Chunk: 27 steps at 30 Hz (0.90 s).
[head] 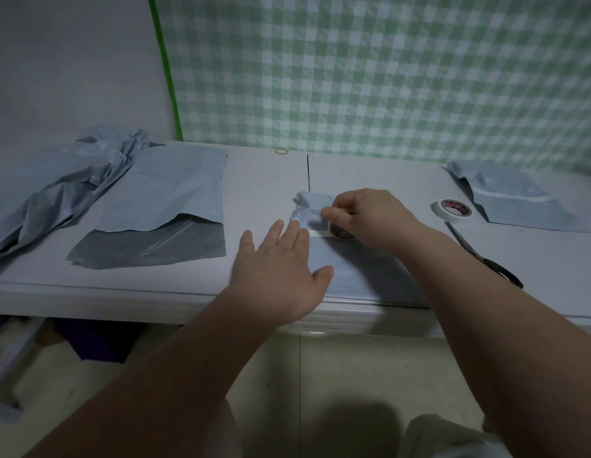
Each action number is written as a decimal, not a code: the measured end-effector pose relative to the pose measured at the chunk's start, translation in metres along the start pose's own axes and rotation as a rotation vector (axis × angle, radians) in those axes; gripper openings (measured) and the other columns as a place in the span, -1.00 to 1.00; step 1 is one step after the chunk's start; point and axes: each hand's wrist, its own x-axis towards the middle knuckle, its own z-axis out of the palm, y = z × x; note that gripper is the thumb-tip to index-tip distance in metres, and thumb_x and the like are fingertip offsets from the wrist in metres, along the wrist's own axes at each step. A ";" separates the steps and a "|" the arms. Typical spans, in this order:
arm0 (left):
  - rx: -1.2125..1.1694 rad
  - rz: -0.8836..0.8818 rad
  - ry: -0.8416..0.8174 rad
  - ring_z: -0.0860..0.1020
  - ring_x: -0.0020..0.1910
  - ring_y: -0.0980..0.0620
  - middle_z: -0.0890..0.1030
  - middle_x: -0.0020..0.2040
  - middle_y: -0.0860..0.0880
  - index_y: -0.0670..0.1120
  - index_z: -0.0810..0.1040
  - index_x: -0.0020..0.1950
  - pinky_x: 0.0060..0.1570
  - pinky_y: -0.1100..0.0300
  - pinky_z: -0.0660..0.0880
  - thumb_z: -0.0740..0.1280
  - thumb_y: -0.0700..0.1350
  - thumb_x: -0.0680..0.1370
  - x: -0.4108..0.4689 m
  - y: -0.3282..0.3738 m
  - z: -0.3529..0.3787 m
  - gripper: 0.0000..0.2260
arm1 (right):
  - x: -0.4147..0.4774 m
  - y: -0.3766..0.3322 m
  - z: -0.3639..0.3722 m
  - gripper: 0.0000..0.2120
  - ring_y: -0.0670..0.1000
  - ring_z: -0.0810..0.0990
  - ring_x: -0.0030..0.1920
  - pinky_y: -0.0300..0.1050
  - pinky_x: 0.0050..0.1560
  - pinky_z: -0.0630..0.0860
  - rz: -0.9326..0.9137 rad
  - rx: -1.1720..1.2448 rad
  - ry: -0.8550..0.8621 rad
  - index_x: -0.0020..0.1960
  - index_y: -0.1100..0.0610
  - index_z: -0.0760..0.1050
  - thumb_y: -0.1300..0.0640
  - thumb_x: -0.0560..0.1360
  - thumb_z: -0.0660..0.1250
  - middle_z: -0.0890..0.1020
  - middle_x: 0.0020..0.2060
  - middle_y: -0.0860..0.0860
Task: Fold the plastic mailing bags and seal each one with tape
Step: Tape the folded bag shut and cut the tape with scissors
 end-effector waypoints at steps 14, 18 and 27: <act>-0.105 0.058 0.087 -0.13 0.55 0.06 -0.06 0.58 0.03 -0.05 -0.14 0.58 0.48 -0.13 -0.18 -0.09 0.22 0.61 0.014 0.018 0.007 -0.39 | -0.013 -0.005 0.025 -0.69 0.08 0.51 -0.05 -0.09 -0.16 0.33 -0.071 -0.126 0.149 0.20 -0.06 0.40 -0.19 0.57 0.12 0.45 -0.06 0.02; -0.073 0.029 0.065 -0.18 0.54 0.04 -0.14 0.58 0.00 -0.04 -0.18 0.57 0.48 -0.15 -0.18 -0.14 0.27 0.59 0.014 0.020 0.009 -0.35 | -0.023 0.009 0.029 -0.58 0.01 0.49 -0.05 -0.13 -0.13 0.33 -0.060 0.110 0.247 0.35 -0.08 0.27 -0.15 0.53 0.21 0.47 0.02 0.00; -0.071 -0.008 0.038 -0.19 0.54 0.02 -0.16 0.58 -0.02 -0.02 -0.12 0.57 0.46 -0.19 -0.19 -0.14 0.30 0.57 0.014 0.022 0.009 -0.34 | -0.035 0.032 0.017 -0.83 -0.10 0.52 -0.35 0.04 0.02 0.54 0.154 0.692 0.285 -0.08 0.13 0.59 0.07 0.54 0.26 0.62 -0.27 0.00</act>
